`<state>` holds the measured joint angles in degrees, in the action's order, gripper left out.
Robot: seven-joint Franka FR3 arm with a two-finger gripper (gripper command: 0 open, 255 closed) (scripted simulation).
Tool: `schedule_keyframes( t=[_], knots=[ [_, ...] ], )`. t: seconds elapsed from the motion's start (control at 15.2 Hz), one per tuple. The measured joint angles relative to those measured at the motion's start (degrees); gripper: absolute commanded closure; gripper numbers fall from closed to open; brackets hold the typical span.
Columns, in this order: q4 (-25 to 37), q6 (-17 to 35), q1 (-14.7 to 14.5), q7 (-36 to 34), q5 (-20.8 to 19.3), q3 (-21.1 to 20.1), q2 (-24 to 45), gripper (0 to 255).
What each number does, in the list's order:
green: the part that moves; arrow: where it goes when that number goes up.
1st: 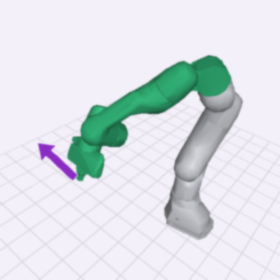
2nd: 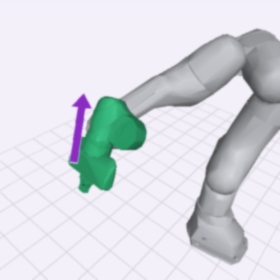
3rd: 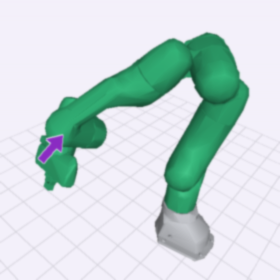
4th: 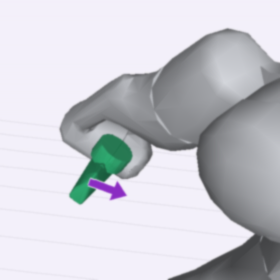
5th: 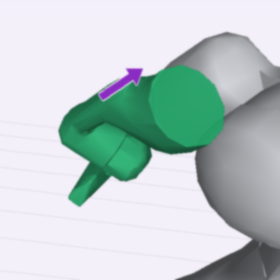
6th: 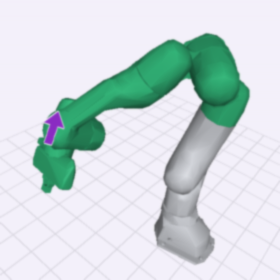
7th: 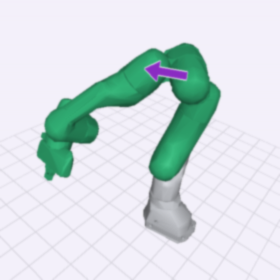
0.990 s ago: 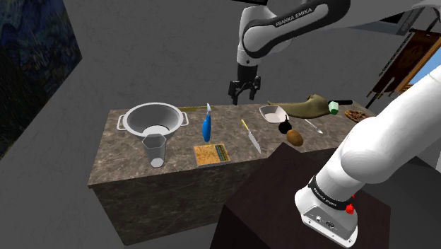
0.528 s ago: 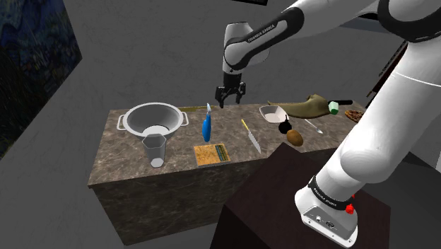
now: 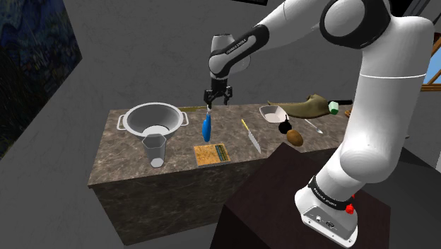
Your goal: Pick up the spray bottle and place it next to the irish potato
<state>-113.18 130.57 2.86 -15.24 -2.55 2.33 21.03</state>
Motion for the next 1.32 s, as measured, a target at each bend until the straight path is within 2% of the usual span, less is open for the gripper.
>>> schedule_keyframes(
  t=[0.4,0.86,1.25,1.32],
  knots=[
    [11.83,0.86,0.44,-0.79,0.30,0.36,11.56,0],
    [13.12,4.10,0.60,-0.91,0.36,0.36,16.03,0],
    [12.99,4.55,0.68,-0.83,0.37,0.37,16.31,0],
    [12.99,4.55,0.68,-0.83,0.37,0.37,16.31,255]
  ],
)
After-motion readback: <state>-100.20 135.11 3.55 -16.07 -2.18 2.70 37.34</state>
